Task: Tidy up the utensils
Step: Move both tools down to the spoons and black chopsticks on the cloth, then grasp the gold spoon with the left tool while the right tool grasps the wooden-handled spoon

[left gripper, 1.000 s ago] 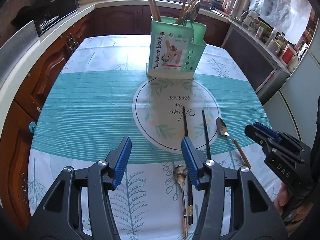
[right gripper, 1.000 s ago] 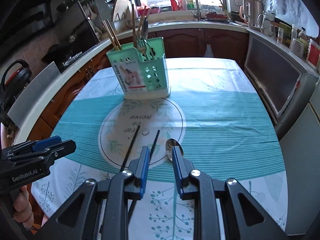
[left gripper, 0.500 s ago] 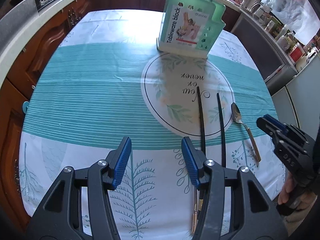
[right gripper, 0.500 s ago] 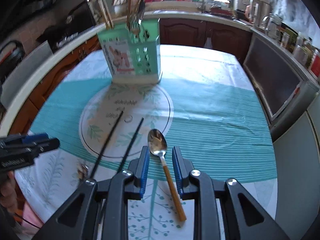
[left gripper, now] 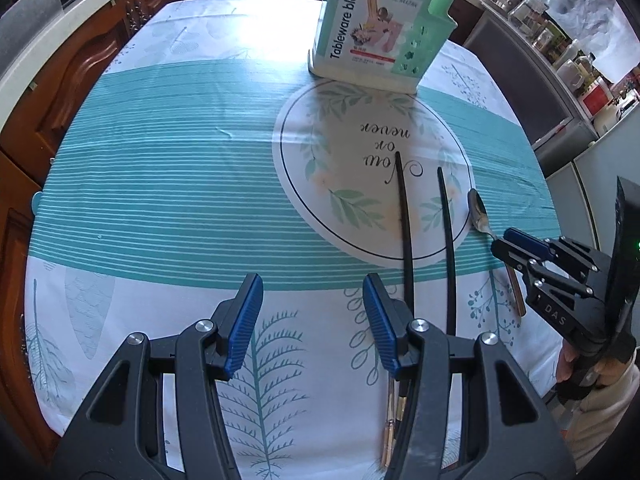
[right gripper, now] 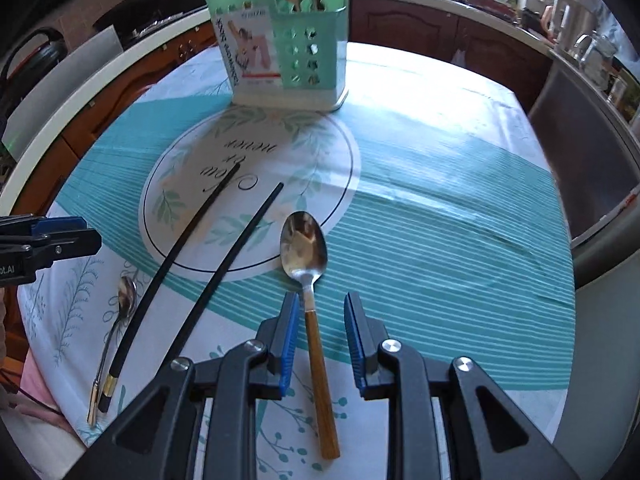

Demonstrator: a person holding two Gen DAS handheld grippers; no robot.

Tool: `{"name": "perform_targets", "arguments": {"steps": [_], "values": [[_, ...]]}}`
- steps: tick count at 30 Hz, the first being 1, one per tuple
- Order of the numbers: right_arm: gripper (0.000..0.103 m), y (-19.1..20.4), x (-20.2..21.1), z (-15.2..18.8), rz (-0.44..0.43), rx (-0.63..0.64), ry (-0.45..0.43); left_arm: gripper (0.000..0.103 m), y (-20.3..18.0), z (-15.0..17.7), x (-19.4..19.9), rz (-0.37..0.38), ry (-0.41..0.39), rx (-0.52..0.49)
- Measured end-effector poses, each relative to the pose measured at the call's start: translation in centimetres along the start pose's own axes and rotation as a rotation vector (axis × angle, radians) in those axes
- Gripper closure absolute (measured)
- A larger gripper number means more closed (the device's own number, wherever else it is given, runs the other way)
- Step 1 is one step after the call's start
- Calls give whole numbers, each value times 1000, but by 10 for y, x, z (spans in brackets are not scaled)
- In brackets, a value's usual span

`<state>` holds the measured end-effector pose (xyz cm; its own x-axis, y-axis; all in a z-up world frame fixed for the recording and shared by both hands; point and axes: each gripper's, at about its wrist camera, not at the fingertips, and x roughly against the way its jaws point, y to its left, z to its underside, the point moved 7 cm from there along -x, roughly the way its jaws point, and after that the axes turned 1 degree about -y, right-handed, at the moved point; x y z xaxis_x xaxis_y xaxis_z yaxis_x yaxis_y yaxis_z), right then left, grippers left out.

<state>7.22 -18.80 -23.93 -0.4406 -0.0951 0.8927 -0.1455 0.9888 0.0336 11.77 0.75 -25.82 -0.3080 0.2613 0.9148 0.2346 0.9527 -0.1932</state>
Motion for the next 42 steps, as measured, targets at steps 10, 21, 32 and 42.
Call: {"name": "perform_targets", "arguments": {"steps": [10,21,32,42], "values": [[83,7,-14,-12,-1,56,112,54,-23,19,-6,101,112,-89],[97,6,-7,-1,-38,-39,104,79,-47,43,-18,102,214,-207],[97,10,-1,10,-90,-90,67,79,-65,32,-31,52,229,-239],[97,7,1,13,-126,-111,52,79,-76,16,-43,132,192,-329]]}}
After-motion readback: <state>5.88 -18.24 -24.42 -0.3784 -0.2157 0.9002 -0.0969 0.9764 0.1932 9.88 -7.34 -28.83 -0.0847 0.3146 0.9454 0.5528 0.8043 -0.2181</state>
